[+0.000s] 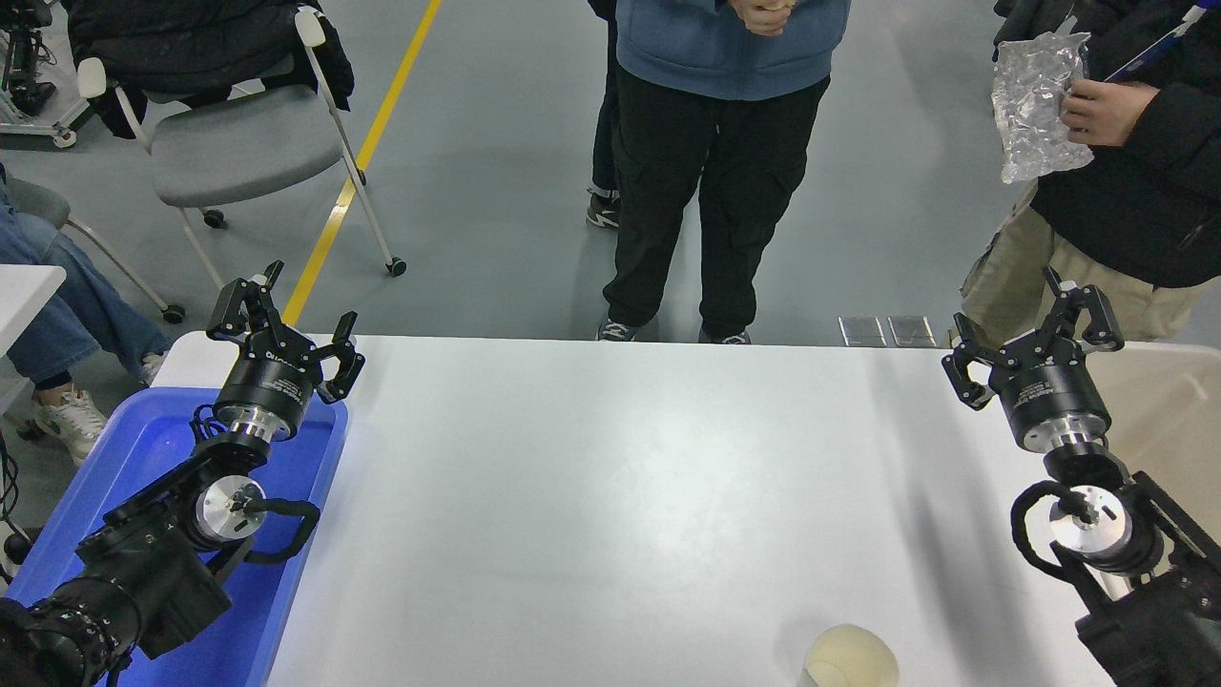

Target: Dispose of the paper cup in the dustbin

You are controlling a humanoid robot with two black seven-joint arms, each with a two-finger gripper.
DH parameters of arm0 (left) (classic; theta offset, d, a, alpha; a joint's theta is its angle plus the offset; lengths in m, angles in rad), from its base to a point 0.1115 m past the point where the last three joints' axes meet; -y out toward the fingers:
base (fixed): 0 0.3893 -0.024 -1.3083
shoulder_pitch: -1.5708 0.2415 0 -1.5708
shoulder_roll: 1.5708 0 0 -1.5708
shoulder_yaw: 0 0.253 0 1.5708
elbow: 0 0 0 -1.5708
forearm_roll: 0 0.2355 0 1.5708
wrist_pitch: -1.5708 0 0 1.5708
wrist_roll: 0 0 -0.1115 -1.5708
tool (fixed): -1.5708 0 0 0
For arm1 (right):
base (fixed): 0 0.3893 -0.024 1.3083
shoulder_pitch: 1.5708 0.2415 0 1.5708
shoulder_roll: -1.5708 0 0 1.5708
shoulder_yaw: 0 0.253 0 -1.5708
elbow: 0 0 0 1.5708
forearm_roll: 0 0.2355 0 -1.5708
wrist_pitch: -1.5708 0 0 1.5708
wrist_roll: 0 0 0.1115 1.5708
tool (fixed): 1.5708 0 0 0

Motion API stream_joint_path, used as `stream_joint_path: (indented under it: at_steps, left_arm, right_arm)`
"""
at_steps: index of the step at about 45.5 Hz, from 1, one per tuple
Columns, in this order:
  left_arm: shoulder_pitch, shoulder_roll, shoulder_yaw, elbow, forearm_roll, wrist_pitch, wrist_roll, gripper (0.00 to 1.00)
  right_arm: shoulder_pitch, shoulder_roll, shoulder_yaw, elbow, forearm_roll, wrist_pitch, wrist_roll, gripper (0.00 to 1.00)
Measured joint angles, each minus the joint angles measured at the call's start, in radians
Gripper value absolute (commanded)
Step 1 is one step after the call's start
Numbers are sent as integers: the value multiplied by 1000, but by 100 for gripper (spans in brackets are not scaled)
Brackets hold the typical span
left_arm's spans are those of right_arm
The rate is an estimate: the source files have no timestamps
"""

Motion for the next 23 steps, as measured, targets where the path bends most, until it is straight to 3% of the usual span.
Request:
stream_joint_path:
  at_steps: [23]
  left_arm:
    - [0, 0, 0, 0, 0, 0, 0, 100]
  right_arm:
    - [4, -1, -21, 10, 1, -14, -4, 99]
